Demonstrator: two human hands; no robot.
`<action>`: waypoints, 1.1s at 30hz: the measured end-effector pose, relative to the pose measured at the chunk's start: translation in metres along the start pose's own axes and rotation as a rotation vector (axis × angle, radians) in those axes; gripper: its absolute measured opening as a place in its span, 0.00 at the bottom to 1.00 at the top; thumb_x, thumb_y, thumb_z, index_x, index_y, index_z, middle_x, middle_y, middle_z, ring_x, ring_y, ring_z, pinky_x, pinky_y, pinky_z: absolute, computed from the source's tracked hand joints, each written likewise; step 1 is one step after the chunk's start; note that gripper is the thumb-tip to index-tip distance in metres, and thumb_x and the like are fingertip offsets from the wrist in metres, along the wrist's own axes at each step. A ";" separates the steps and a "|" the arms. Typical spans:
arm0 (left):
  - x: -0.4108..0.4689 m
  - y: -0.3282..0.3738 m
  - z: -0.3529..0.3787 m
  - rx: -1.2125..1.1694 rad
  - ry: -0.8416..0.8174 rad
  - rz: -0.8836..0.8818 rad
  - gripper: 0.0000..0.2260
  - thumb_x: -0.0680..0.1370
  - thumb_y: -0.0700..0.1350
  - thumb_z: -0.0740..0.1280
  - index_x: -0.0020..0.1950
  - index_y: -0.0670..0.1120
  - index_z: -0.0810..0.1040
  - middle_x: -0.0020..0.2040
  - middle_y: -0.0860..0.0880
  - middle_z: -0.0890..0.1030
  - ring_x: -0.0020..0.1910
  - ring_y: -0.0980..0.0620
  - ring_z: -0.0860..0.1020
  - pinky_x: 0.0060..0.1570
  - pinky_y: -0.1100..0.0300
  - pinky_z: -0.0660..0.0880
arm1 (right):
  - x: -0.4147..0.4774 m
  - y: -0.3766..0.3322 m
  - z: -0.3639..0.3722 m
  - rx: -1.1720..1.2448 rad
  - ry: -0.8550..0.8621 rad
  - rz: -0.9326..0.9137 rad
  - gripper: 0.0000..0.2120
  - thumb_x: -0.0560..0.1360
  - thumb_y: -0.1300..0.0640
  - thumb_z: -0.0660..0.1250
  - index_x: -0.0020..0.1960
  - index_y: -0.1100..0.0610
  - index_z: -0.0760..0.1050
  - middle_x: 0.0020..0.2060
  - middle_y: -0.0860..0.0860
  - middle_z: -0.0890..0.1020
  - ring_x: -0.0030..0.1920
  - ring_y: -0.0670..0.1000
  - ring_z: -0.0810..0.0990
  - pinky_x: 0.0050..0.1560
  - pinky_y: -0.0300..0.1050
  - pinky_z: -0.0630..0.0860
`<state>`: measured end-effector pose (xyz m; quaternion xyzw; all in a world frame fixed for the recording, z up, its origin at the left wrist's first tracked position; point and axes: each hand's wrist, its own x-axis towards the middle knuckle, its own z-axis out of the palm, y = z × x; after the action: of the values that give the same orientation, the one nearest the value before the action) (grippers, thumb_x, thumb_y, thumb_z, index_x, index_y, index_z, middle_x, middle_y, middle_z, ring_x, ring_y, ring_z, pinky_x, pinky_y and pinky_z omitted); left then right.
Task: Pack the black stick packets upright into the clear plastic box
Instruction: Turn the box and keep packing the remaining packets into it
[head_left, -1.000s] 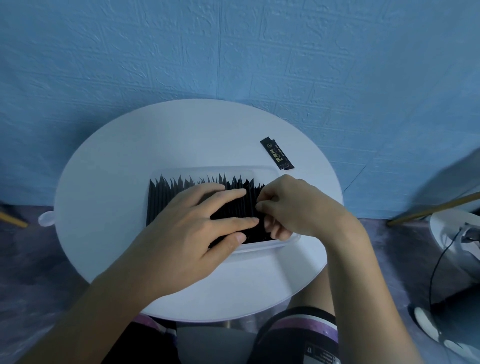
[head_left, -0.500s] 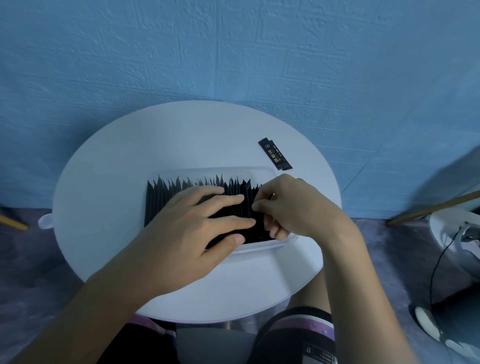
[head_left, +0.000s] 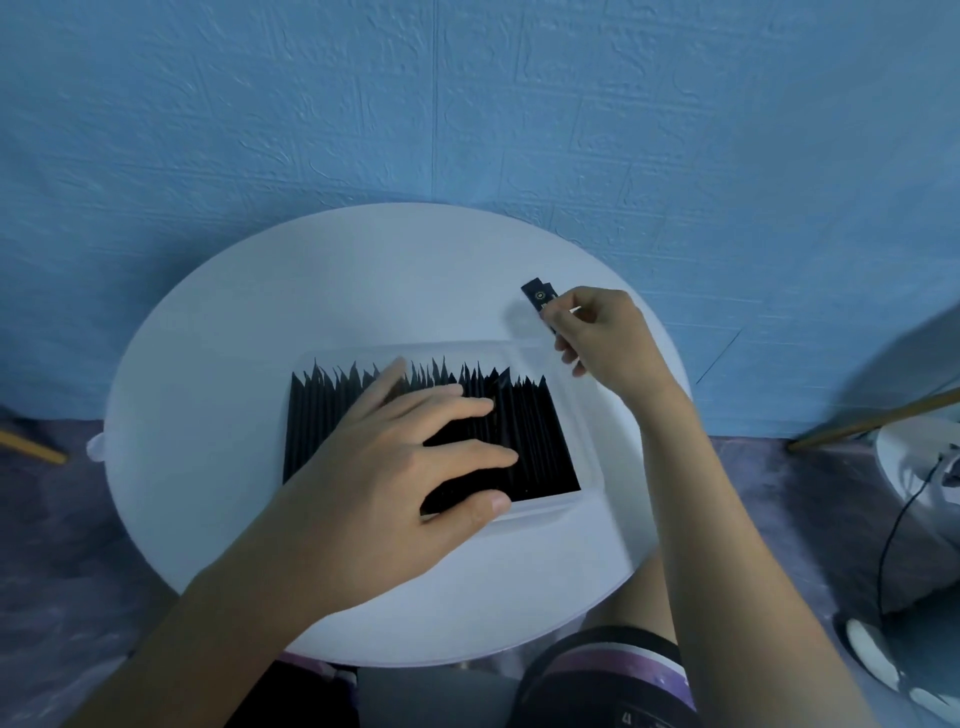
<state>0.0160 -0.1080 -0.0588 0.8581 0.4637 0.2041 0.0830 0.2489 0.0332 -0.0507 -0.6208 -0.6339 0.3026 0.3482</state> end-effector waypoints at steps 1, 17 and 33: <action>-0.001 0.000 0.000 -0.010 -0.002 -0.003 0.17 0.81 0.64 0.59 0.66 0.63 0.80 0.72 0.58 0.74 0.75 0.56 0.67 0.80 0.50 0.52 | 0.013 0.010 0.005 -0.045 0.044 0.002 0.06 0.77 0.52 0.66 0.45 0.51 0.81 0.34 0.47 0.82 0.36 0.49 0.82 0.39 0.49 0.81; -0.002 0.002 -0.001 -0.013 0.019 -0.010 0.18 0.80 0.65 0.59 0.66 0.64 0.79 0.73 0.60 0.73 0.76 0.57 0.66 0.75 0.57 0.62 | 0.037 0.025 0.002 -0.175 -0.148 0.196 0.02 0.74 0.57 0.71 0.47 0.54 0.80 0.36 0.49 0.81 0.38 0.50 0.80 0.39 0.43 0.73; -0.003 0.000 0.003 -0.005 0.032 0.000 0.19 0.80 0.66 0.58 0.66 0.64 0.79 0.74 0.59 0.72 0.77 0.58 0.66 0.75 0.58 0.60 | -0.104 -0.050 -0.008 -0.408 -0.180 -0.021 0.10 0.78 0.51 0.63 0.59 0.50 0.73 0.39 0.48 0.84 0.41 0.55 0.83 0.51 0.49 0.76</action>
<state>0.0160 -0.1100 -0.0622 0.8545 0.4646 0.2189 0.0778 0.2251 -0.0731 -0.0124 -0.6423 -0.7169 0.2185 0.1608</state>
